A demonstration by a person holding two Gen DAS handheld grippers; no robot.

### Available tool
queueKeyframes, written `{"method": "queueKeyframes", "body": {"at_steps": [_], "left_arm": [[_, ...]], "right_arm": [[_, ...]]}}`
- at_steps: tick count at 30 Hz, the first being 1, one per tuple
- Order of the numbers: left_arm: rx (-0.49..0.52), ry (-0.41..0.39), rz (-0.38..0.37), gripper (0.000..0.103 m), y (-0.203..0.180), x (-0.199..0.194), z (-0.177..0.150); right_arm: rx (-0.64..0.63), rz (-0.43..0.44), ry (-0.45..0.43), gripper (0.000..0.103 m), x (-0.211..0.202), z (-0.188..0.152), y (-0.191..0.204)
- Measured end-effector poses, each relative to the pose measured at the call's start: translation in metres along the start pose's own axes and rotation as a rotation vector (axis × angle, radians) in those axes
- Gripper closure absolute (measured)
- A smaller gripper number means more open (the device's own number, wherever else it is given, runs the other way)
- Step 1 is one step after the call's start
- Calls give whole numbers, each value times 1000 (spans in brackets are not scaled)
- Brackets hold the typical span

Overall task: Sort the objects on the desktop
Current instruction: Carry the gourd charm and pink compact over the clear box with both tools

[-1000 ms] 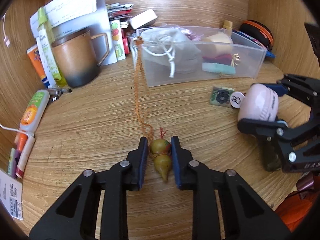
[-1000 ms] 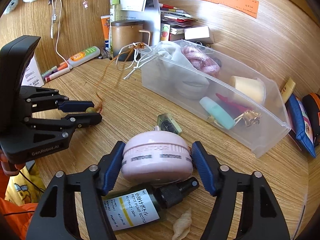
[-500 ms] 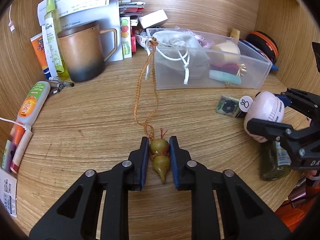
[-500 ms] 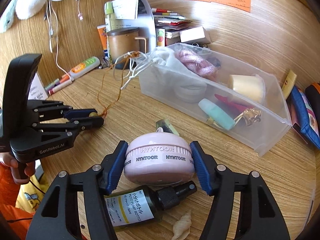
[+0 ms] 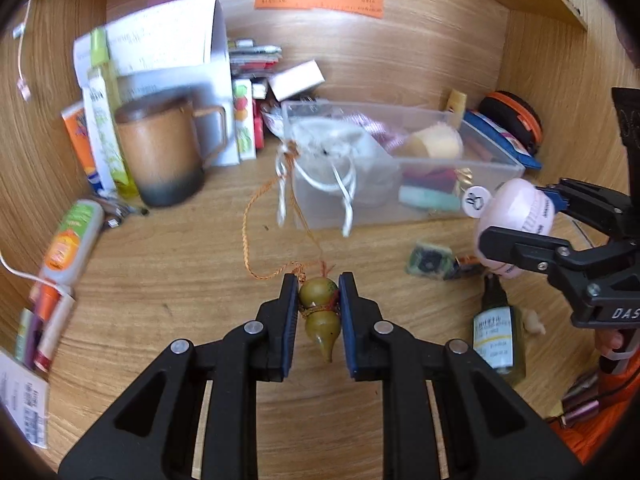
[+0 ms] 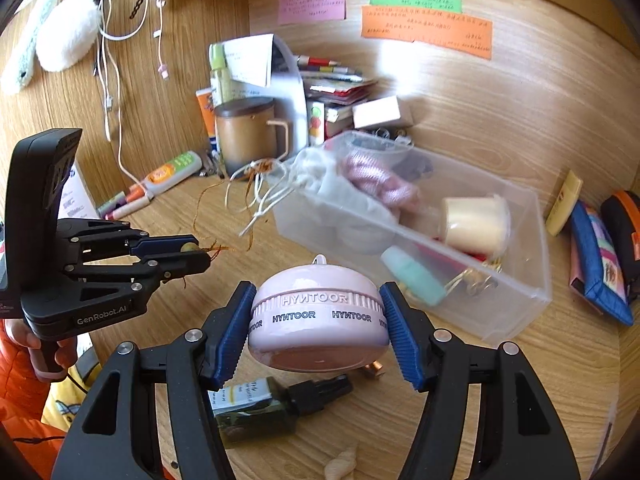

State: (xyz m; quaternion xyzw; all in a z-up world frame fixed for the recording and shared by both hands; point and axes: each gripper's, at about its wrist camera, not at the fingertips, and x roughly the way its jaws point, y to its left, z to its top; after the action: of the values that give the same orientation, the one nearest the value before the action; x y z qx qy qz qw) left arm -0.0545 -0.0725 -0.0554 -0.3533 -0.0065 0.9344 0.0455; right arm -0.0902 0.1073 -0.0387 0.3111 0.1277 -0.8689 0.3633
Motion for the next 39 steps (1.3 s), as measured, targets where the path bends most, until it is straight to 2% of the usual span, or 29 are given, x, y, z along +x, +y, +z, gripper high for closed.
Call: {"method": "queueKeyframes", "body": {"at_steps": [7,17,24,39], "left_arm": [[7,-29,-4,84,-2,-5,15],[20,-118,16,84,-2,-25,48],[55,-136,37,84,-3,-30,73],[119,-161,-17,84,-17,-20,114]], "right_arm": [[3,-33,-42,43,-11,10,-15],[39,-78,-113,43,-29,22,-44],[26,-117,-134,43,-34,32,-56],[48,-133,-148,43,-25,50,-86]]}}
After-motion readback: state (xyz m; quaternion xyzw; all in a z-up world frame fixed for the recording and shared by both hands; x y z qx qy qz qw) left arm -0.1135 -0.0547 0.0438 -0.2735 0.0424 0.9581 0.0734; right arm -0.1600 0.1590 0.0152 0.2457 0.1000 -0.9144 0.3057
